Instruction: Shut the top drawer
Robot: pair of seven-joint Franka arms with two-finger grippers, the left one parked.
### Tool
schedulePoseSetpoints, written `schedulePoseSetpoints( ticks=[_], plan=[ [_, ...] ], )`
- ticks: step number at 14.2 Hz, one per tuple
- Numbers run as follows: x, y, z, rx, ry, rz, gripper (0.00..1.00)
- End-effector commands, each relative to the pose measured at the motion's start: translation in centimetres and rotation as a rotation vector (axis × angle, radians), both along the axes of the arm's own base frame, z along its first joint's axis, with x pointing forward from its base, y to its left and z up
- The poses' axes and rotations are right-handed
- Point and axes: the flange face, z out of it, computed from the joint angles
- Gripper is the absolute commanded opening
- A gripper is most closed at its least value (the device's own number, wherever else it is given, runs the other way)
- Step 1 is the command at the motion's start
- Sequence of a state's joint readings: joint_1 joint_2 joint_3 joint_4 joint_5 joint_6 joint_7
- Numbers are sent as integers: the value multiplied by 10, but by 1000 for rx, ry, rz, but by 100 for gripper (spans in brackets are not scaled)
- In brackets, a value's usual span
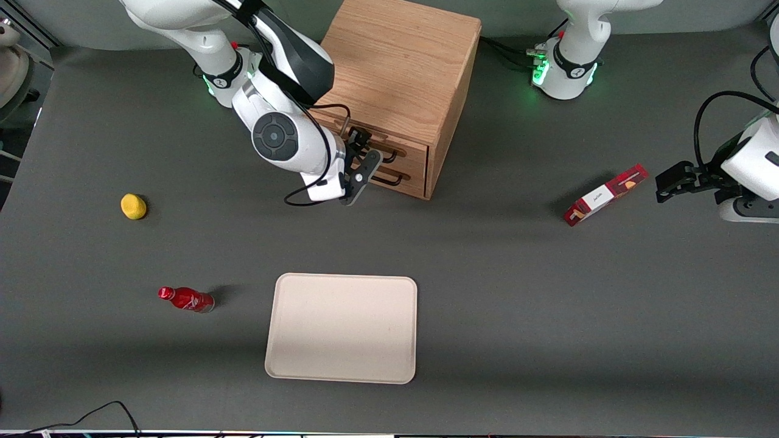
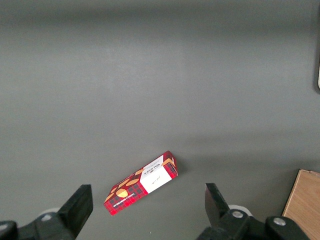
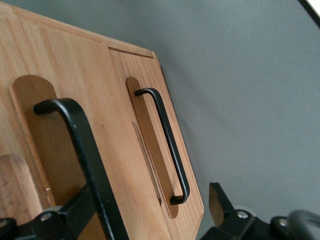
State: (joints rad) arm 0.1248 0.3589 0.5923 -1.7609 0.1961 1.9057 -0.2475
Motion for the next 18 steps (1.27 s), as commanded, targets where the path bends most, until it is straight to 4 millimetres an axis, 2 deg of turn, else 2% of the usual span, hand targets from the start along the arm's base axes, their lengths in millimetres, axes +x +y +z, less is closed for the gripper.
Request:
schedulePoseSetpoints(
  ticks=[1,2,4,7,8,10,12,14,15,16,17,18],
  plan=[
    [-18,1,7,-7,17,-12,100],
    [-14,0,7,-3,18,-18,100],
    [9,-11,16,17,9,-55,100],
    [16,-9,33,15,3,-106,100],
    [20,-13,50,-6,25,-129,100],
    [22,-17,103,-17,14,-103,100],
    [21,-38,158,-67,-46,-143,100],
    [1,-56,206,-138,-161,-207,100],
    [-10,-69,224,-172,-170,-277,100],
    [-13,-99,239,-219,-150,-434,100],
    [-22,-119,253,-260,-144,-574,100],
    [-28,-137,251,-321,-122,-711,100]
  ],
)
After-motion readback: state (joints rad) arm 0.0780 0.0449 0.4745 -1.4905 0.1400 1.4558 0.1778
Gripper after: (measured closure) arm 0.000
